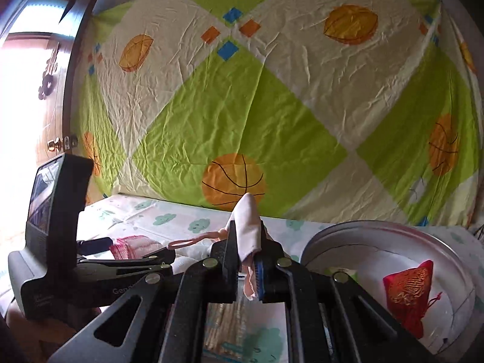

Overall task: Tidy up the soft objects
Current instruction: 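Grasp the pale pink cloth with the right tool while the left grasps the towel, then release the pink cloth in the tin with the right tool while the left releases the towel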

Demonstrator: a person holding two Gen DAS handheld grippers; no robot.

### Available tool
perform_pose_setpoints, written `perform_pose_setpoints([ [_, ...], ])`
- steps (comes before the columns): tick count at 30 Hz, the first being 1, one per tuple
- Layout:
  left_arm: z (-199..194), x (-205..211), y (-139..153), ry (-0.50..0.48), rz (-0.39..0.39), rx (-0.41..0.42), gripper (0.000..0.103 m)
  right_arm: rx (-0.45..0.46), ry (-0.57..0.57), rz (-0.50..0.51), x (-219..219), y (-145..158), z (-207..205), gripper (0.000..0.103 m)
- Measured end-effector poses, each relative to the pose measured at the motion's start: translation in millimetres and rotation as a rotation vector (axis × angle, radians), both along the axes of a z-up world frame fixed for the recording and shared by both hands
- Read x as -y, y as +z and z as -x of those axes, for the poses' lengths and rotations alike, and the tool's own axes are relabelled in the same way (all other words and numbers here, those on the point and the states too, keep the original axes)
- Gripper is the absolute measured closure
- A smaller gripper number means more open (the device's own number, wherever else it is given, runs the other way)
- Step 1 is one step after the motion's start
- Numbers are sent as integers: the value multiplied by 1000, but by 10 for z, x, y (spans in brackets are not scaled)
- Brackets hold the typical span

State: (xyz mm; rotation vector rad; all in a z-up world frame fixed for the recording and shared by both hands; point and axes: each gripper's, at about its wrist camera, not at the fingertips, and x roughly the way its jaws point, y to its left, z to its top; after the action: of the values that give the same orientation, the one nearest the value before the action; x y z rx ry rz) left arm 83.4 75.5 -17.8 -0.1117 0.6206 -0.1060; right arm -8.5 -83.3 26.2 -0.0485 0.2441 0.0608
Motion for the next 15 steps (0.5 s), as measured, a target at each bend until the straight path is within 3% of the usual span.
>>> perform_pose_setpoints([
  [4,-91,344,-116,-19,-196,-40,3,-22,-1,29,54,-58,22,94],
  [6,-162,396,-180,-16,-239,-92,3,-38,2,7,87,-59,18,94],
  [8,-247,344,-256,-3,-235,-151,12,-56,1,-18,121,-56,-1,94],
  [11,-403,207,-412,-1,-167,-269,26,-68,-5,-17,116,-81,-8,94],
  [12,-394,169,-407,-6,-139,-264,41,-70,-7,-11,106,-88,-11,94],
  [13,-373,155,-394,-7,-125,-253,49,-71,-5,-10,98,-95,-11,94],
  [15,-362,151,-387,-15,-112,-246,58,-70,-6,-15,96,-101,-3,94],
])
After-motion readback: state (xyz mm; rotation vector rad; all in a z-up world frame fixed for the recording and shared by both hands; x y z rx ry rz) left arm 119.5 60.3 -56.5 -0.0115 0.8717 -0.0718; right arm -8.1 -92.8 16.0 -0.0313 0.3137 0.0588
